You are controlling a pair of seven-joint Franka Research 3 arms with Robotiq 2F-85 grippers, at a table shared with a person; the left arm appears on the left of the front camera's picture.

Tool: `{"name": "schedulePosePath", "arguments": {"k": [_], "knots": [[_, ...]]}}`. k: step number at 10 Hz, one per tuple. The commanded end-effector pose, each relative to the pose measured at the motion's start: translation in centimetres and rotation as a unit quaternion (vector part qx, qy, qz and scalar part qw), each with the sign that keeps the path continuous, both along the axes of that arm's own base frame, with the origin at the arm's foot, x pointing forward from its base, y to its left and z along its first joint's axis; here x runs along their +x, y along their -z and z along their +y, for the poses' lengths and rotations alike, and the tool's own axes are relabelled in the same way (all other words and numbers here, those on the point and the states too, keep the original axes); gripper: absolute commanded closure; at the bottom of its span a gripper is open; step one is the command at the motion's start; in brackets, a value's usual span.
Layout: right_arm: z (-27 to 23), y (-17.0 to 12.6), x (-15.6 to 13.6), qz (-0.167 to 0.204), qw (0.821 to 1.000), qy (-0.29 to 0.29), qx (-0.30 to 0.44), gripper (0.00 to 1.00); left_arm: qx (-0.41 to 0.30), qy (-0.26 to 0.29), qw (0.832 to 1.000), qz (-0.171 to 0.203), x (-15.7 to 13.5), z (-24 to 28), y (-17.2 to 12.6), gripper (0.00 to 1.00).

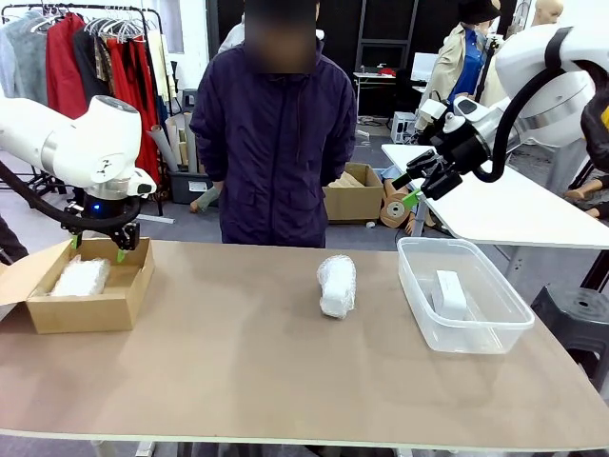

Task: Separate and place wrapped and unwrapped clocks.
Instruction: If the picked Digital clock is wrapped, place it in the Package Box ; if not, place it in the Organizing box, then pick up the Digital clock indicated by the person.

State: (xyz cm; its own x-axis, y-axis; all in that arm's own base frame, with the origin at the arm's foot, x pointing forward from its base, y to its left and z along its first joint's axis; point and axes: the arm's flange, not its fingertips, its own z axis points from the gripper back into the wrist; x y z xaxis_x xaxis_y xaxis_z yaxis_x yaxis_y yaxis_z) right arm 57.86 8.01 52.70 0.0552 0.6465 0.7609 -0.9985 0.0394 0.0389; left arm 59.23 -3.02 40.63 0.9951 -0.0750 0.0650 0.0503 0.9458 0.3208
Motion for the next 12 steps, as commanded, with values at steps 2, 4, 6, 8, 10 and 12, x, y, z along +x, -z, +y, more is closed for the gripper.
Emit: {"name": "schedulePosePath", "arguments": {"k": [2,4,6,8,10,12], "knots": [[0.0,-0.2,-0.2,-0.002,1.000,-0.001,-0.003,0.00,0.006,0.004,1.000,-0.002,0.0,0.1,-0.1,0.00],[0.0,-0.2,-0.2,-0.002,1.000,-0.001,-0.003,0.00,0.006,0.004,1.000,-0.002,0.0,0.1,-0.1,0.00],[0.0,-0.2,-0.2,-0.002,1.000,-0.001,-0.003,0.00,0.000,0.000,1.000,0.000,0.0,0.0,0.0,0.00],[0.0,-0.2,-0.2,-0.002,1.000,-0.001,-0.003,0.00,-0.040,0.135,0.988,0.067,0.3,0.6,-1.2,0.00],[0.0,-0.2,-0.2,-0.002,1.000,-0.001,-0.003,0.00,-0.090,0.251,0.957,0.116,-0.5,0.0,-2.4,0.00],[0.0,-0.2,-0.2,-0.002,1.000,-0.001,-0.003,0.00,-0.139,0.369,0.912,0.116,-0.9,-0.2,-4.0,0.00]]}}
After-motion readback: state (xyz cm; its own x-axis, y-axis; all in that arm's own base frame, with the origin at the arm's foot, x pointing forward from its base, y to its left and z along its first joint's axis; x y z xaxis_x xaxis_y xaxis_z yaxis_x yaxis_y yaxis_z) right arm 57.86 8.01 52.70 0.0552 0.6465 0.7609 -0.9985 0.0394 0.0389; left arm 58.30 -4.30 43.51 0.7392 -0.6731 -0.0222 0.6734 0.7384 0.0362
